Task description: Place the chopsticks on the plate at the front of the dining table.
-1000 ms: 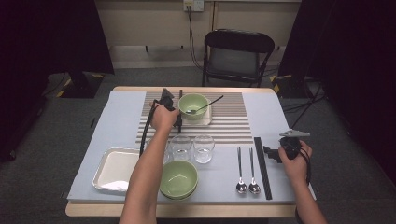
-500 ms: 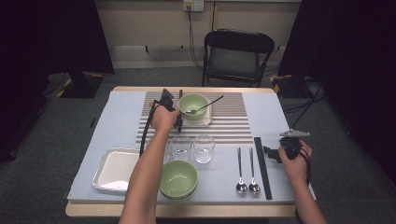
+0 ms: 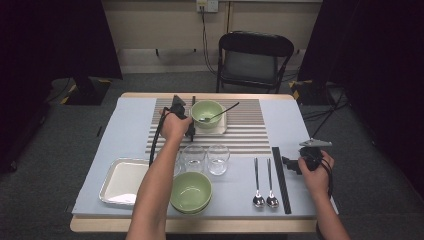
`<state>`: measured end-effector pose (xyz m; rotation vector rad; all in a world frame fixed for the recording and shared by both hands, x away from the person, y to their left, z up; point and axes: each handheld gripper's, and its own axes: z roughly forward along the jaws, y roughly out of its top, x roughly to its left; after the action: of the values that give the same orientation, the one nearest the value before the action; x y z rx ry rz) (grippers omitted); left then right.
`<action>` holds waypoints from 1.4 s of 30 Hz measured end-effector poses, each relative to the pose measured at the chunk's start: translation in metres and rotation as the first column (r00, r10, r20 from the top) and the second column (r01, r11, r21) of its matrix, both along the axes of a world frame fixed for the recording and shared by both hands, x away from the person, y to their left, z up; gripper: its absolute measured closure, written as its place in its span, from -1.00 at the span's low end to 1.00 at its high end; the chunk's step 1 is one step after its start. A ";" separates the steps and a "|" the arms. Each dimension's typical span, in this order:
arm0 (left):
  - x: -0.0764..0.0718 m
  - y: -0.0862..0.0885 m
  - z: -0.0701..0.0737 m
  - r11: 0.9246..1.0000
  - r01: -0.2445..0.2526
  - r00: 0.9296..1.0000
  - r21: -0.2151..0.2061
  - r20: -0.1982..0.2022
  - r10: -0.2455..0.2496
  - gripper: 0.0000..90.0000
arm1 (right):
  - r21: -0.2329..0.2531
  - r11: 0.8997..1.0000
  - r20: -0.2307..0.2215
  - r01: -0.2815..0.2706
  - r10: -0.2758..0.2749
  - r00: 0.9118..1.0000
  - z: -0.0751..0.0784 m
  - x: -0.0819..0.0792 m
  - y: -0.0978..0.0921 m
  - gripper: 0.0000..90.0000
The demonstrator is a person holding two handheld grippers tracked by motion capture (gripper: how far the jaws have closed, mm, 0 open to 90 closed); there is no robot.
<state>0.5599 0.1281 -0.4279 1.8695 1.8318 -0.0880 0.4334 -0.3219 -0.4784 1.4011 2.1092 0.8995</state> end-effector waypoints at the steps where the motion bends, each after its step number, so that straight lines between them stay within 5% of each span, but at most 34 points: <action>1: 0.000 0.000 0.000 1.000 0.002 1.000 -0.003 -0.003 -0.002 0.70 | 0.000 1.000 0.000 0.000 0.000 1.000 0.000 0.000 0.000 -0.63; 8: -0.002 0.002 0.003 1.000 0.001 1.000 -0.001 0.002 -0.001 0.68 | 0.001 1.000 -0.001 0.000 0.000 1.000 0.000 0.000 0.000 -0.63; 22: -0.012 0.016 0.020 0.998 0.038 0.996 0.043 0.076 -0.041 0.37 | 0.000 1.000 0.000 -0.003 0.003 1.000 0.000 0.000 0.000 -0.64; 34: -0.025 0.034 0.034 1.000 0.015 0.990 0.012 0.137 -0.016 0.13 | 0.001 1.000 0.000 -0.004 0.004 1.000 0.000 0.000 0.000 -0.64; 42: -0.031 0.046 0.038 0.999 0.039 0.986 0.014 0.159 -0.041 -0.01 | 0.001 1.000 0.001 -0.005 0.005 1.000 0.000 0.000 0.000 -0.64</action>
<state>0.5285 0.1738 -0.3903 1.8646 1.6903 0.0560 0.4335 -0.3223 -0.4786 1.3964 2.1121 0.9032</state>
